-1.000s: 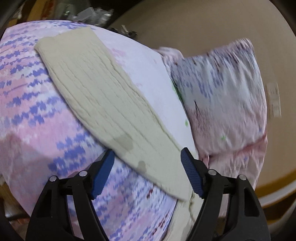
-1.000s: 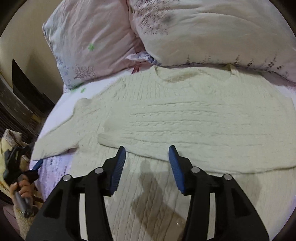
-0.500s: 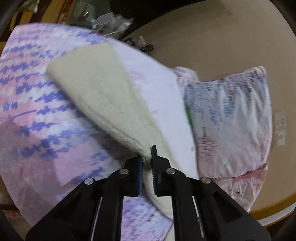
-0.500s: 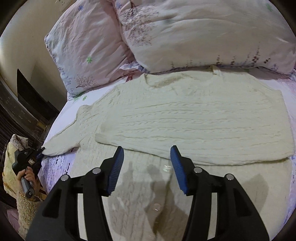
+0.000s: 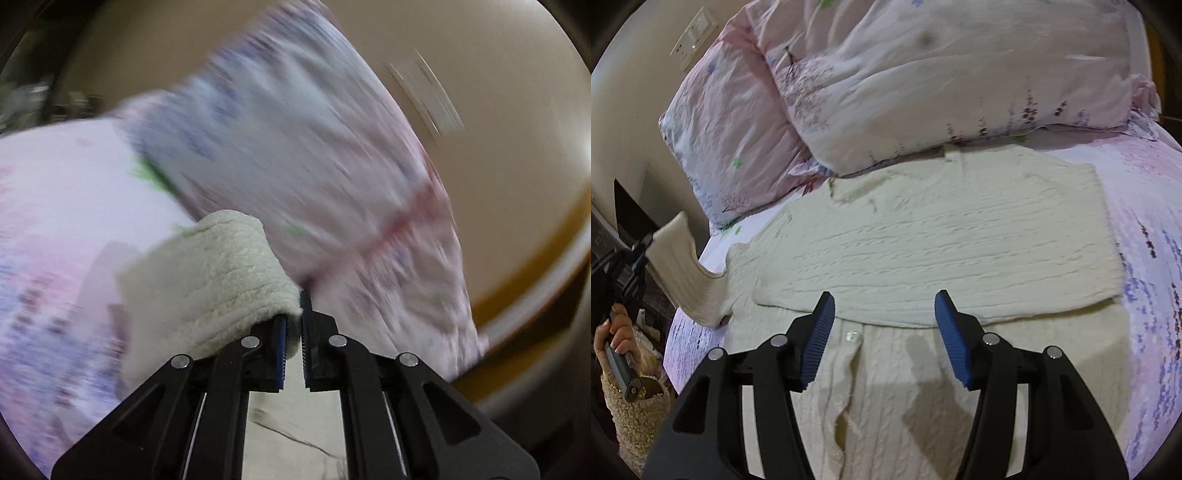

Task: Fold small clothes

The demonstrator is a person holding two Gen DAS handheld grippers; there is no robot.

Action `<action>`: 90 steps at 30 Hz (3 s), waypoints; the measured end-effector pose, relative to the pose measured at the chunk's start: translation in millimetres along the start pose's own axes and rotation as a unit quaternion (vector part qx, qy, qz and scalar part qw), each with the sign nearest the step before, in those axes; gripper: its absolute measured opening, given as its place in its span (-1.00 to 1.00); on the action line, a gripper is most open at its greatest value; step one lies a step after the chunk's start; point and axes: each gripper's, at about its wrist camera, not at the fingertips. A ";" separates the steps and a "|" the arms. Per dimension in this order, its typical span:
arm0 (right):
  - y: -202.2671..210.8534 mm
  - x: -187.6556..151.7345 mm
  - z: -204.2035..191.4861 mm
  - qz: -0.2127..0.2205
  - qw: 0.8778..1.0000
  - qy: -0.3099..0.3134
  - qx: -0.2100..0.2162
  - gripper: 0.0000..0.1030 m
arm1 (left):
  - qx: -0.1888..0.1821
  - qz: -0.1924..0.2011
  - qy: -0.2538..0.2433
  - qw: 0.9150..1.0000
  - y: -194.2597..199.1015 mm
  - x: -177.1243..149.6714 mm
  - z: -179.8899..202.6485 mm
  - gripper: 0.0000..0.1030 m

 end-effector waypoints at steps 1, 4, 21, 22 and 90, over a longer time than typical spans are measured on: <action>1.6 -0.8 2.3 0.003 1.000 -0.003 -0.002 0.10 | -0.006 -0.015 -0.014 1.000 -13.9 -6.4 12.1 -0.89; 5.4 -2.0 12.1 0.010 1.000 -0.014 -0.013 0.10 | -0.022 -0.077 -0.051 0.995 -64.7 -34.1 49.2 -0.89; 25.4 3.8 26.5 0.048 0.997 0.004 -0.068 0.10 | -0.040 -0.254 -0.187 0.948 -148.7 -124.9 97.7 0.29; 25.6 4.6 17.8 0.049 0.996 0.024 -0.063 0.10 | -0.035 -0.242 -0.179 0.953 -136.8 -115.3 86.4 0.29; 6.0 -0.9 116.8 0.025 0.975 -0.220 -0.021 -0.80 | 0.064 -0.209 -0.150 0.964 -48.8 -93.9 -30.8 0.46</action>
Point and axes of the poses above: each gripper's, at about its wrist camera, not at the fingertips, and y roughly against the way its jaws point, z to its right, x to its top, and after that the axes turned 11 degrees about -z, right-handed
